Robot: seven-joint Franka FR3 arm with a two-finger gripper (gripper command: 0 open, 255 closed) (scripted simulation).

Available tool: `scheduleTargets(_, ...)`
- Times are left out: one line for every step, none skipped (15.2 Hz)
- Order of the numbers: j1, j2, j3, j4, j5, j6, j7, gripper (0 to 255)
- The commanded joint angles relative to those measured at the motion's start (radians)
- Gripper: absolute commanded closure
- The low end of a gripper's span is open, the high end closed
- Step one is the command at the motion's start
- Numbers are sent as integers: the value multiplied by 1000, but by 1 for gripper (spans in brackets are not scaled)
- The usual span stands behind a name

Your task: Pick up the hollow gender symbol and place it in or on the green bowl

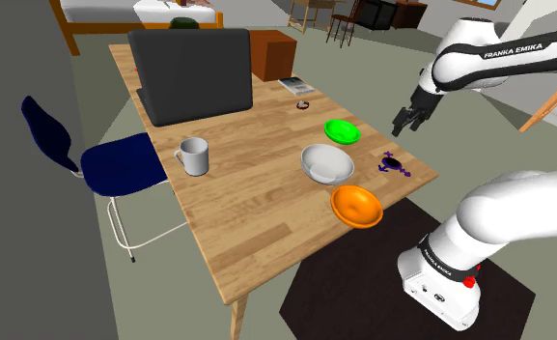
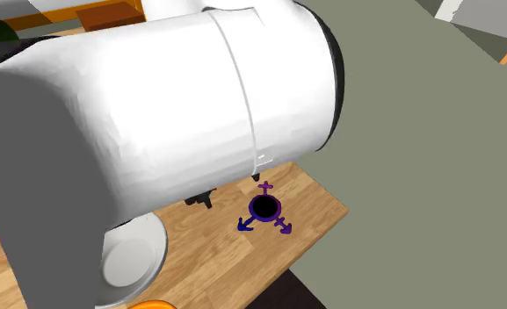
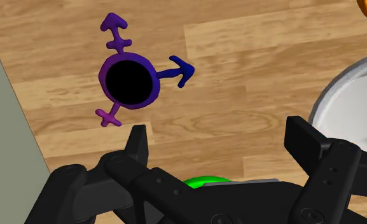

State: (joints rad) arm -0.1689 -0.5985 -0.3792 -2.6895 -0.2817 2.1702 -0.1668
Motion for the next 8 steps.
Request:
scheduleTargets(-11, 56, -34, -18, -15, 68, -16, 0)
scheduleTargets(-15, 86, -52, -24, -22, 101, -25, 0)
scheduleTargets(-19, 118, -70, -29, -27, 134, -35, 0)
scheduleTargets(-22, 151, -88, -32, -31, 167, -46, 0)
scheduleTargets(-25, 186, -107, -35, -33, 201, -58, 0)
scheduleTargets(-26, 222, -125, -36, -33, 235, -70, 0)
scheduleTargets(-26, 261, -145, -36, -30, 270, -84, 0)
scheduleTargets(-25, 301, -164, -34, -24, 304, -100, 0)
